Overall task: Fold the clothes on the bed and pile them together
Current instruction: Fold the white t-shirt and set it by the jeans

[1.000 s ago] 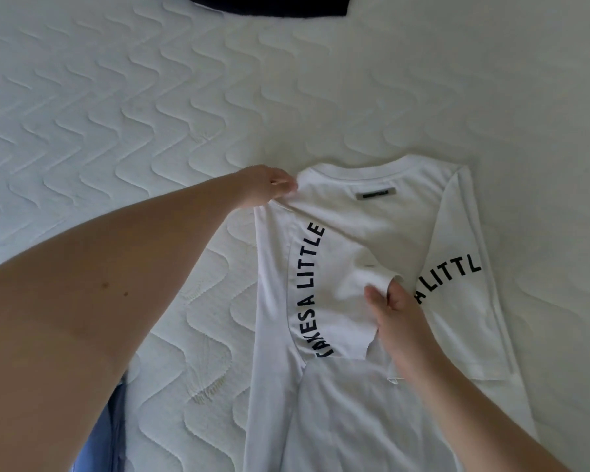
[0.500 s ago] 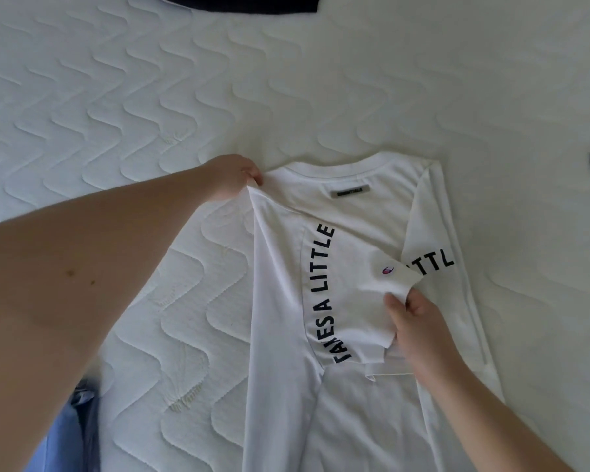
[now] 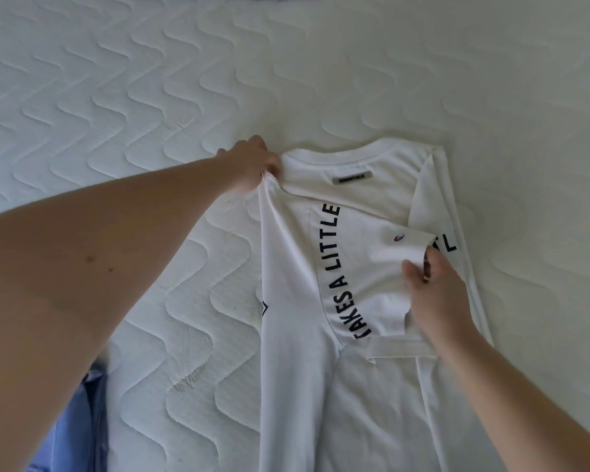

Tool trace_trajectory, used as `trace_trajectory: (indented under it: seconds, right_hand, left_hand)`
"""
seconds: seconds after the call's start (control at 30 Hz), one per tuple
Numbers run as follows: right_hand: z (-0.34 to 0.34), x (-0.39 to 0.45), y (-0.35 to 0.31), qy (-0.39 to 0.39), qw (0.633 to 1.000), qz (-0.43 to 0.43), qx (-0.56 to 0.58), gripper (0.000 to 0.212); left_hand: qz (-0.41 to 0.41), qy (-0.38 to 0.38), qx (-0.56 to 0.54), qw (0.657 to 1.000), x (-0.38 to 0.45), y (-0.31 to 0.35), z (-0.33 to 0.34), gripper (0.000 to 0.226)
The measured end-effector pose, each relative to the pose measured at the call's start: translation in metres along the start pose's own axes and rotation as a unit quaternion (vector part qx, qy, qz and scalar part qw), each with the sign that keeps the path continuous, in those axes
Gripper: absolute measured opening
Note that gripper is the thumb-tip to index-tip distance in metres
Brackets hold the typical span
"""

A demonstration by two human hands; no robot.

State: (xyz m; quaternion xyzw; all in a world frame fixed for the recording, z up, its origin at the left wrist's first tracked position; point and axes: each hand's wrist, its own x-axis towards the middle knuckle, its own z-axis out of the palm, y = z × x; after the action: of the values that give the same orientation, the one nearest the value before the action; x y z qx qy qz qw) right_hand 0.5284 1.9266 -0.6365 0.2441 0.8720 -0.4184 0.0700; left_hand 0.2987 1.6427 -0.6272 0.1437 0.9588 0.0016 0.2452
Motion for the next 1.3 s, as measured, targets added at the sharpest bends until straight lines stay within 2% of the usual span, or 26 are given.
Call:
trace_trajectory:
  seconds: [0.07,0.13,0.27,0.37,0.43,0.5,0.57,0.67,0.77,0.87,1.0,1.1,1.17,1.23,1.3]
  right_hand:
    - [0.001,0.002,0.001,-0.02,1.0,0.016,0.008,0.005]
    - [0.001,0.002,-0.001,-0.027,0.999,0.019,0.02,0.008]
    - [-0.004,-0.005,-0.008,0.024,0.996,-0.068,0.047,0.027]
    - [-0.005,-0.007,-0.005,0.041,0.996,-0.069,0.033,0.028]
    - [-0.005,-0.006,-0.001,0.018,0.998,-0.023,0.058,0.032]
    - [-0.004,-0.01,0.003,0.002,0.995,0.011,0.099,0.041]
    - [-0.005,-0.023,0.008,0.043,0.997,0.005,0.058,0.049]
    - [-0.001,-0.062,0.009,0.1,0.994,-0.021,-0.028,0.053]
    - [0.02,-0.121,0.012,0.021,0.998,-0.056,-0.03,0.036]
    - [0.049,-0.176,0.008,-0.106,0.994,0.005,0.018,0.029]
    - [0.077,-0.203,0.003,-0.161,0.983,0.078,0.047,0.034]
    - [0.086,-0.205,0.003,-0.21,0.964,0.133,0.09,0.038]
    - [0.083,-0.207,0.005,-0.255,0.945,0.154,0.137,0.028]
    - [0.075,-0.214,0.009,-0.335,0.909,0.169,0.18,0.019]
    - [0.067,-0.227,0.019,-0.415,0.887,0.154,0.132,0.018]
  left_hand:
    - [-0.037,-0.027,-0.031,0.998,0.002,-0.002,0.0,0.035]
    - [-0.075,-0.024,-0.003,0.997,0.001,-0.002,0.003,0.045]
    - [-0.142,0.02,-0.006,0.99,-0.003,0.01,0.017,0.052]
    - [-0.173,0.114,-0.086,0.975,-0.014,0.023,0.027,0.04]
    - [-0.187,0.197,-0.163,0.948,-0.03,0.028,0.031,0.036]
    - [-0.179,0.24,-0.238,0.924,-0.053,0.033,0.038,0.033]
    - [-0.156,0.243,-0.289,0.913,-0.086,0.041,0.055,0.028]
    - [-0.156,0.187,-0.319,0.916,-0.149,0.053,0.093,0.024]
    - [-0.214,0.1,-0.351,0.906,-0.213,0.068,0.135,0.022]
    - [-0.229,0.047,-0.352,0.906,-0.258,0.082,0.16,0.022]
    - [-0.202,-0.012,-0.364,0.909,-0.291,0.093,0.174,0.027]
    - [-0.175,-0.038,-0.387,0.904,-0.314,0.097,0.183,0.026]
    - [-0.157,-0.04,-0.399,0.902,-0.329,0.1,0.191,0.03]
    - [-0.157,-0.065,-0.429,0.887,-0.346,0.104,0.198,0.036]
    - [-0.16,-0.092,-0.45,0.874,-0.365,0.109,0.208,0.041]
